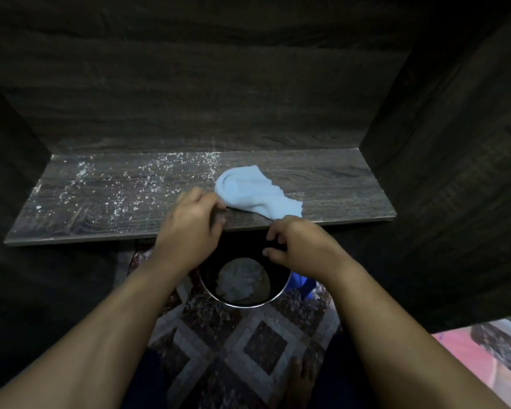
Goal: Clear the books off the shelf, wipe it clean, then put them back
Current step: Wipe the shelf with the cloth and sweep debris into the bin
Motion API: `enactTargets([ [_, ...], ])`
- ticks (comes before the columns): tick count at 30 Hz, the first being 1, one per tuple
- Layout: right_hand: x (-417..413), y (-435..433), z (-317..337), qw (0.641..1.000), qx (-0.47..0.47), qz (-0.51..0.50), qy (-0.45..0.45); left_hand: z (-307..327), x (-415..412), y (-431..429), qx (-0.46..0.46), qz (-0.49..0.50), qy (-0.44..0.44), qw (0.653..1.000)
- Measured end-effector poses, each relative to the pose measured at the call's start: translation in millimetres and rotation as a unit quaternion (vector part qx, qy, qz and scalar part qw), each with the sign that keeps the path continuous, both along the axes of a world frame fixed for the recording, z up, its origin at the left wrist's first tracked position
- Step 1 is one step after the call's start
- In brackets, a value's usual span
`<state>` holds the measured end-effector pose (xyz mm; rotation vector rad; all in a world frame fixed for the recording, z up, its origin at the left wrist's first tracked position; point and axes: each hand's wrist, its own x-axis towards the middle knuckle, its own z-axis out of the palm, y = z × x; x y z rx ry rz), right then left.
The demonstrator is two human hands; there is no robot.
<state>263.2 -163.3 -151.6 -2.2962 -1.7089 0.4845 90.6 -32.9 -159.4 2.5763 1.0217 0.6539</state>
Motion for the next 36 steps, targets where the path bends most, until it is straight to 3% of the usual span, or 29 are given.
enactTargets([
  [6,23,22,-7,0.982,0.177,-0.055,-0.049,1,19,28,0.000,-0.029,0.028,0.999],
  [11,25,41,-14,0.985,0.158,-0.058,-0.045,-11,24,37,-0.043,-0.055,0.053,0.996],
  [17,21,51,-8,0.985,0.147,-0.080,-0.034,-15,29,35,-0.009,-0.053,-0.026,0.998],
  [20,21,52,-3,0.986,0.137,-0.093,-0.036,-14,30,31,-0.035,-0.049,-0.068,0.996],
  [25,16,56,-1,0.958,0.259,-0.113,-0.035,-5,31,28,-0.100,-0.049,-0.143,0.983],
  [29,12,62,-5,0.917,0.331,-0.176,-0.135,2,32,30,-0.157,-0.004,-0.208,0.965],
  [31,8,63,-6,0.909,0.357,-0.166,-0.141,2,34,30,-0.180,0.023,-0.212,0.960],
  [33,2,63,-7,0.924,0.348,-0.110,-0.113,0,36,31,-0.190,0.035,-0.206,0.959],
  [36,1,59,-11,0.977,0.201,-0.025,-0.064,-4,37,32,-0.191,0.058,-0.185,0.962],
])
